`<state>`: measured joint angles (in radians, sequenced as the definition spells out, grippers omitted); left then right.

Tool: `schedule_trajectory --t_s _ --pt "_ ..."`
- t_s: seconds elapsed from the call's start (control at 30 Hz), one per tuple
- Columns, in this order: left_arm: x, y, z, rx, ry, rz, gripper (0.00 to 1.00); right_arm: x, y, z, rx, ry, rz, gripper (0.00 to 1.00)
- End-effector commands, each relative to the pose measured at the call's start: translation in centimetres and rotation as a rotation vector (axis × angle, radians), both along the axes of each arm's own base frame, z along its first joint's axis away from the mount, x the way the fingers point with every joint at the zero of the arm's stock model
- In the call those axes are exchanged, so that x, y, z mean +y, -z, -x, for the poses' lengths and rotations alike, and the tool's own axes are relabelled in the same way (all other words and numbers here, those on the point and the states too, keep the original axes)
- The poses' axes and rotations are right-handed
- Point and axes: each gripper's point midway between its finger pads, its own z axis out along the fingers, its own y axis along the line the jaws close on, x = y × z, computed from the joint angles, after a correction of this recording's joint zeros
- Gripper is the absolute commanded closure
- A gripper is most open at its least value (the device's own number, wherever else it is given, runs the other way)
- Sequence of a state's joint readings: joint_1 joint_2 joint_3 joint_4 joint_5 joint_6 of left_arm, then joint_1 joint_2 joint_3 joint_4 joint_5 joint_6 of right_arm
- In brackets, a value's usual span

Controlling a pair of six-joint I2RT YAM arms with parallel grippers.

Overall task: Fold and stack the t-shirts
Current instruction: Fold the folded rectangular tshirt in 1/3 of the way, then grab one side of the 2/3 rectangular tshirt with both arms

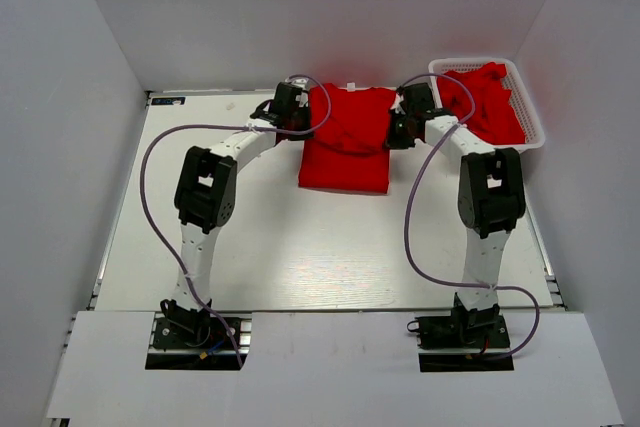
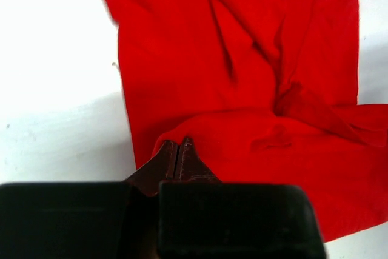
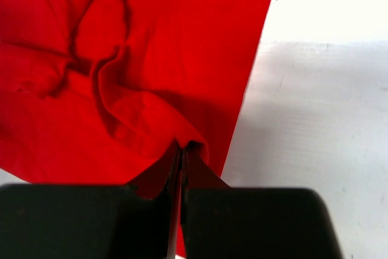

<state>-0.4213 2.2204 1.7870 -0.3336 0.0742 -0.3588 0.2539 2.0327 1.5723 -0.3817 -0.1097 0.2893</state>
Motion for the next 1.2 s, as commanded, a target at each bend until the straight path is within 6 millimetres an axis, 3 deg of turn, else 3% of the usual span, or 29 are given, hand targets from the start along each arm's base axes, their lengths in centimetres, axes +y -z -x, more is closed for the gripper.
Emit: schedule_trajectory --t_s 0.0,0.07,0.1,0.17,0.2,0.23,0.27,0.3,0.33,0.37,0.47,0.57,0.6,0.63,0.67,0.7,0.73,0.8,0.83,0.93,0.97,1.0,1.03,1.1,1.17 --pt "-1.0 -2.3 -2.0 -0.086 0.031 0.061 1.0 0.2 -1.7 -2.7 -0.067 0.008 -0.047 1.0" --pt "-0.8 -2.2 -3.0 -0.101 0.013 0.077 0.98 0.4 -1.4 -3.9 -0.064 0.016 -0.072 0.97" --pt "-1.3 -2.1 -3.7 -0.118 0.016 0.099 0.96 0.5 -1.1 -4.3 -0.06 0.026 -0.079 0.86" --pt "-0.7 -2.5 -5.4 -0.147 -0.013 0.125 0.92 0.6 -1.6 -6.9 -0.075 0.076 -0.154 0.82" --pt "-1.4 -4.8 -6.9 -0.2 -0.017 0.156 0.85 0.7 -1.8 -7.8 -0.079 0.091 -0.185 0.79" --pt "-0.9 -3.4 -8.0 -0.186 -0.032 0.149 0.79 0.4 -4.1 -9.8 -0.141 0.106 -0.219 0.74" --pt "-0.2 -3.8 -9.1 -0.19 -0.054 0.161 0.74 0.8 -3.4 -11.1 -0.126 0.102 -0.263 0.67" --pt "-0.6 -6.5 -10.1 -0.221 -0.053 0.173 0.61 0.5 -3.8 -11.8 -0.123 0.116 -0.305 0.58" --pt "-0.1 -6.9 -10.7 -0.221 -0.058 0.191 0.01 1.0 -4.6 -12.6 -0.13 0.106 -0.345 0.16" --pt "0.7 -7.1 -11.3 -0.227 -0.076 0.2 0.01 0.3 -5.2 -13.1 -0.137 0.106 -0.375 0.1" --pt "1.3 -9.1 -10.9 -0.272 -0.074 0.221 0.01 -0.1 -7.1 -13.0 -0.189 0.079 -0.375 0.1" --pt "2.8 -10.7 -9.1 -0.27 -0.094 0.213 0.01 -0.5 -8.7 -11.2 -0.246 0.037 -0.322 0.1" --pt "3.1 -9.3 -8.1 -0.234 -0.096 0.199 0.01 -0.6 -9.0 -9.4 -0.238 0.03 -0.318 0.1" --pt "3.2 -11.1 -7.3 -0.255 -0.079 0.202 0.01 -0.6 -9.4 -8.9 -0.255 0.006 -0.299 0.1" --pt "3.4 -9.9 -6.2 -0.227 -0.06 0.182 0.01 -0.6 -8.3 -7.9 -0.233 -0.003 -0.294 0.1" --pt "3.7 -9.8 -5.6 -0.224 -0.055 0.171 0.01 -0.7 -10.7 -7.0 -0.271 -0.009 -0.293 0.1" --pt "4.0 -9.4 -4.8 -0.208 -0.05 0.158 0.01 -0.9 -8.0 -5.1 -0.213 -0.017 -0.269 0.1" --pt "3.2 -8.6 -1.9 -0.178 0.003 0.123 0.01 -0.9 -10.1 -3.7 -0.261 -0.036 -0.264 0.1" --pt "3.2 -8.2 -1.1 -0.166 0.025 0.12 0.01 -1.0 -7.8 -1.5 -0.205 -0.038 -0.248 0.1" --pt "2.4 -6.1 2.7 -0.1 0.107 0.123 0.01 -0.9 -7.4 1.1 -0.21 -0.044 -0.233 0.1" --pt "2.3 -4.2 4.3 -0.052 0.117 0.11 0.01 -1.2 -5.7 2.3 -0.176 -0.037 -0.223 0.1" --pt "2.6 -3.7 4.7 -0.052 0.116 0.096 0.01 -1.0 -4.0 3.9 -0.133 -0.046 -0.212 0.1" --pt "2.3 -3.1 5.5 -0.037 0.122 0.086 0.01 -0.9 -4.5 4.2 -0.158 -0.053 -0.217 0.1" --pt "2.2 -1.6 7.0 -0.009 0.14 0.07 0.01 -0.8 -2.2 6.3 -0.098 -0.062 -0.221 0.1" --pt "2.1 -0.5 8.0 0.017 0.149 0.043 0.01 -0.8 -1.3 7.1 -0.07 -0.069 -0.231 0.1"
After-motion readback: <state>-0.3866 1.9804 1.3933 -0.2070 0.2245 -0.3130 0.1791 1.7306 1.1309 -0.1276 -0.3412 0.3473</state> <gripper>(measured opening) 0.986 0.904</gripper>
